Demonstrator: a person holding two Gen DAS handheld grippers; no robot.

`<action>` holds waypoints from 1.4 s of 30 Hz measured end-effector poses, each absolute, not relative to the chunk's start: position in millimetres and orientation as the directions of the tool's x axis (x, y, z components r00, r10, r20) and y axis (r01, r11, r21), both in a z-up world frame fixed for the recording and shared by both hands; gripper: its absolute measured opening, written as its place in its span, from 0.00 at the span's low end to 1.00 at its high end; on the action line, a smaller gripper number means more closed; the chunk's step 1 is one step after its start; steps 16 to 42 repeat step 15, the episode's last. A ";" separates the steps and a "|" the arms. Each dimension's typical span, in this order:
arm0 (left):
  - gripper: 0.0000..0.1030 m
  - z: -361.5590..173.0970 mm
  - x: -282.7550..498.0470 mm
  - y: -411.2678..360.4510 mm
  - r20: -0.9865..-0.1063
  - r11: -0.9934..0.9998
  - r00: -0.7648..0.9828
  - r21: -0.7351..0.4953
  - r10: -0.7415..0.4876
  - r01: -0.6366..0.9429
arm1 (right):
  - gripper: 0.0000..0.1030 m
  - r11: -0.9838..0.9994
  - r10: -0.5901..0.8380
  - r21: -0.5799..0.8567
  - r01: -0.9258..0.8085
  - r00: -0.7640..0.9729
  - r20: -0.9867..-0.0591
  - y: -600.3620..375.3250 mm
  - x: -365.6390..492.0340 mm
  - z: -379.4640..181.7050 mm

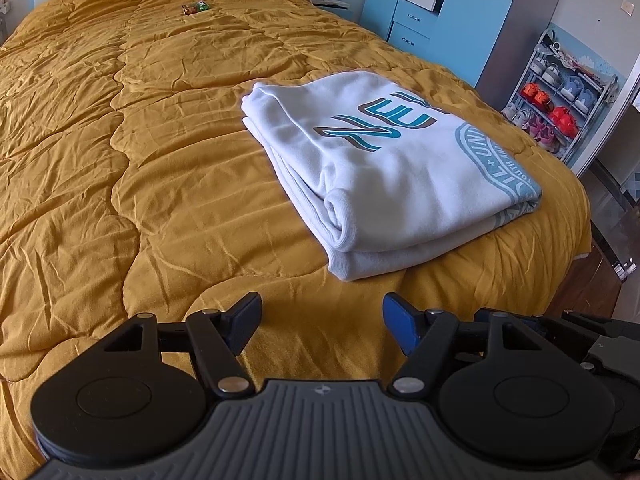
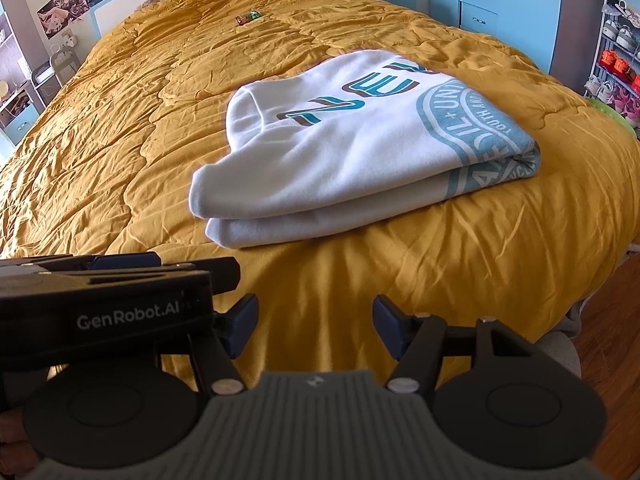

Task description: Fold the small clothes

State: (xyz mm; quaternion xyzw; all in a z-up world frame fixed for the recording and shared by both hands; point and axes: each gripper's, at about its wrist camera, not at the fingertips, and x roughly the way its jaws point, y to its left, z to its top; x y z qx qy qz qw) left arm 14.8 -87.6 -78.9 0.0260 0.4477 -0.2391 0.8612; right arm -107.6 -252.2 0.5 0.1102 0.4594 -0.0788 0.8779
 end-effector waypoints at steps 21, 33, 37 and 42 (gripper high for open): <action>0.79 -78.8 14.6 -87.2 -0.789 0.882 0.478 -0.163 -0.385 0.441 | 0.58 0.965 -0.031 0.123 0.232 0.568 -0.823 -250.0 -107.3 -0.9; 0.79 -78.8 14.6 -87.2 -0.789 0.882 0.478 -0.163 -0.385 0.441 | 0.58 0.965 -0.031 0.123 0.232 0.568 -0.823 -250.0 -107.3 -0.9; 0.79 -78.8 14.6 -87.2 -0.789 0.882 0.478 -0.163 -0.385 0.441 | 0.58 0.965 -0.031 0.123 0.232 0.568 -0.823 -250.0 -107.3 -0.9; 0.79 -78.8 14.6 -87.2 -0.789 0.882 0.478 -0.163 -0.385 0.441 | 0.58 0.965 -0.031 0.123 0.232 0.568 -0.823 -250.0 -107.3 -0.9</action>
